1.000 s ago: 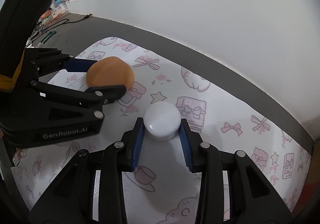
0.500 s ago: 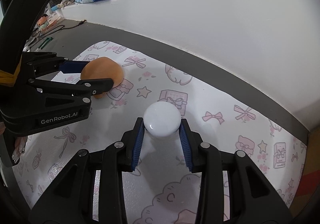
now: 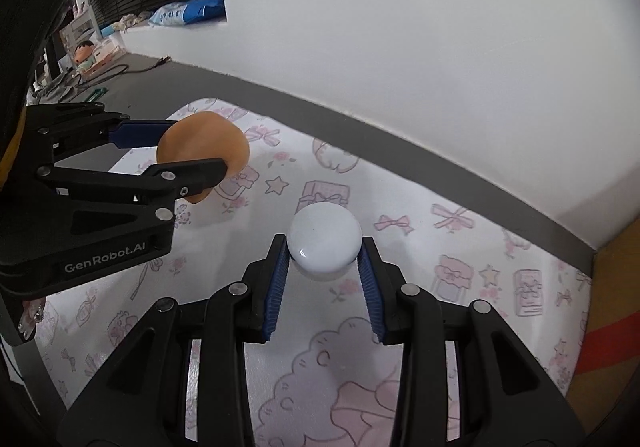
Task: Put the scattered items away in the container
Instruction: 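Lift the sponge and white ball and carry them over the box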
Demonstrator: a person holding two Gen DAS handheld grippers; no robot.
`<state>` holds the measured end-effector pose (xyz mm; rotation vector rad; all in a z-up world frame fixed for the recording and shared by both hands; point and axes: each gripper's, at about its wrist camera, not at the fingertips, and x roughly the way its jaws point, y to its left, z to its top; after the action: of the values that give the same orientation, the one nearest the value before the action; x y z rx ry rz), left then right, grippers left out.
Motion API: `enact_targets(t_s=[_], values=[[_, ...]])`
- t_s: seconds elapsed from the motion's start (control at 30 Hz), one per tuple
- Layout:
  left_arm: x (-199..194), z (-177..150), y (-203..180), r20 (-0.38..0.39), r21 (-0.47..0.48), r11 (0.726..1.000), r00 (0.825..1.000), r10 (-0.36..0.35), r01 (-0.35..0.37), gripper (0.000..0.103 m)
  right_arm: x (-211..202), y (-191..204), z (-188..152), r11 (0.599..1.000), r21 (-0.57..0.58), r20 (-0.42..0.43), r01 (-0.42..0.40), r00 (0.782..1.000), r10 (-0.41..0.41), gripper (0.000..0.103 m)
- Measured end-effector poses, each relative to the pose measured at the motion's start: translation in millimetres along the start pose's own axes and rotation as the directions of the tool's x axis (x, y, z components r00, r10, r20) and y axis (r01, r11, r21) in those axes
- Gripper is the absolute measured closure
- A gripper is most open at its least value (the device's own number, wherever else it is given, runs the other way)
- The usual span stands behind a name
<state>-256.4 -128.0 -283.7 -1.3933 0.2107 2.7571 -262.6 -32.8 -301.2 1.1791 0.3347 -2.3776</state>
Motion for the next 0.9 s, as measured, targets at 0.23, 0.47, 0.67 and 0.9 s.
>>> enact_targets(t_s=[0.23,0.47,0.67,0.9], values=[[-31,10,12,0.045,-0.002,1.0,0.999,-0.004,0.004,0.056,-36,-5,5,1.0,0.008,0.04,0.02,0.999,-0.021,0.066],[-73,16,4,0.078,0.0,1.0,0.997,-0.006,0.006,0.056,-87,-5,13,0.999,0.013,0.092,0.047,0.995,-0.048,0.066],[-116,23,-1,0.122,0.004,1.0,0.993,-0.007,0.006,0.056,-133,-5,19,0.997,0.012,0.137,0.073,0.988,-0.074,0.066],[-162,36,-6,0.175,0.009,1.0,0.985,-0.009,0.007,0.056,-187,-8,26,0.995,0.019,0.19,0.097,0.977,-0.099,0.066]])
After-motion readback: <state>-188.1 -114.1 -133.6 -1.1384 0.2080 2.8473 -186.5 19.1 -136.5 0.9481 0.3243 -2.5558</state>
